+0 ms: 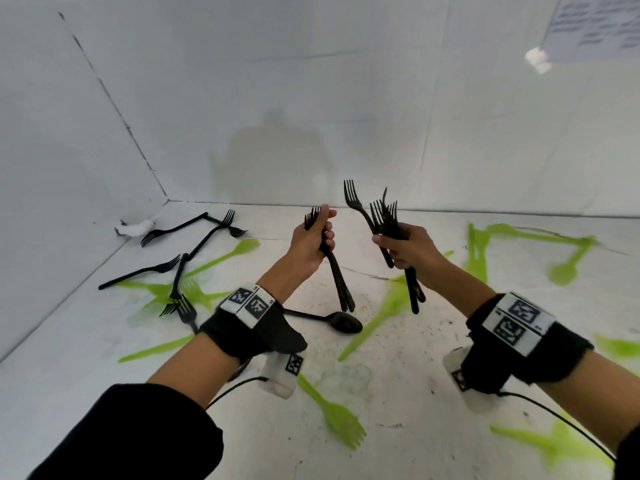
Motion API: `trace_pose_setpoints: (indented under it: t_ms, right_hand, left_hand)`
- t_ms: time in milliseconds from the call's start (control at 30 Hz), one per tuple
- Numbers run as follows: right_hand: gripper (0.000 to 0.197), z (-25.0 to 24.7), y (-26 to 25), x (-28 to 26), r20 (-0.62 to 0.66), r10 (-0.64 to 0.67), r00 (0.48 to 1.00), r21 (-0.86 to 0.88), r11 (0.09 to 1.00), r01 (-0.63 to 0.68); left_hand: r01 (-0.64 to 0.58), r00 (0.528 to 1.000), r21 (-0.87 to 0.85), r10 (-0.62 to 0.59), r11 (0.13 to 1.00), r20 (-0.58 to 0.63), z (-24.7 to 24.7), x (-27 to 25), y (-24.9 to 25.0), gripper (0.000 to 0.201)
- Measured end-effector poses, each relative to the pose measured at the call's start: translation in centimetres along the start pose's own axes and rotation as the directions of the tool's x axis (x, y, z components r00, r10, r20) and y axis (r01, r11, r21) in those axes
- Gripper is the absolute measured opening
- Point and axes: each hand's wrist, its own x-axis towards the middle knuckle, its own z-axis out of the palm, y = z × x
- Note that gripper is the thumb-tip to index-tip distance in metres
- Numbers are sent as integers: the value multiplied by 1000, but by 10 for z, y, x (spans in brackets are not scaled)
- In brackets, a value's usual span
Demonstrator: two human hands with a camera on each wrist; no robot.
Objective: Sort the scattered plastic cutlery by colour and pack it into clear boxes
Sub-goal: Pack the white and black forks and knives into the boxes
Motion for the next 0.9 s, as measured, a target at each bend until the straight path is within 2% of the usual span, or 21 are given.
trace_pose_setpoints:
  t_ms: [100, 233, 333, 400, 467, 567, 667, 800, 900]
  right_hand:
    - [13, 1, -3, -27, 70, -10, 997, -7, 1000, 10]
    - [10, 1, 5, -50, 168, 0, 986, -159, 987, 27]
    - [13, -3, 8, -58, 95, 2, 996, -163, 986, 13]
    - [7, -4, 4, -59, 34, 16, 999, -82, 997, -14]
    - [6, -4, -2, -60, 42, 4, 999, -16, 1000, -3]
    - [10, 3, -9, -65, 95, -86, 992, -59, 994, 92]
    - [13, 9, -9, -69, 88, -136, 987, -55, 988, 141]
    - [13, 13, -5, -73, 82, -129, 988, -17, 991, 130]
    - [15, 11, 4, -74, 56, -96, 994, 39, 995, 94]
  left_hand:
    - [28, 999, -39, -29, 999, -25, 15, -1, -2, 25]
    - [13, 998, 91, -19, 996, 64, 29, -9, -7, 16]
    - [30, 994, 47, -34, 998, 104, 31, -16, -9, 22]
    - [11, 991, 27, -15, 1000, 133, 31, -22, -9, 23]
    - [-14, 986, 44, 7, 999, 165, 31, -28, -9, 21]
    - [-11, 982, 95, -7, 995, 189, 32, -38, -10, 19]
    - [-63, 968, 197, 12, 978, 250, 34, -46, -17, 14]
    - [-112, 977, 255, 59, 960, 205, 28, -50, -20, 9]
    - [-65, 984, 221, 26, 973, 177, 25, -51, -18, 14]
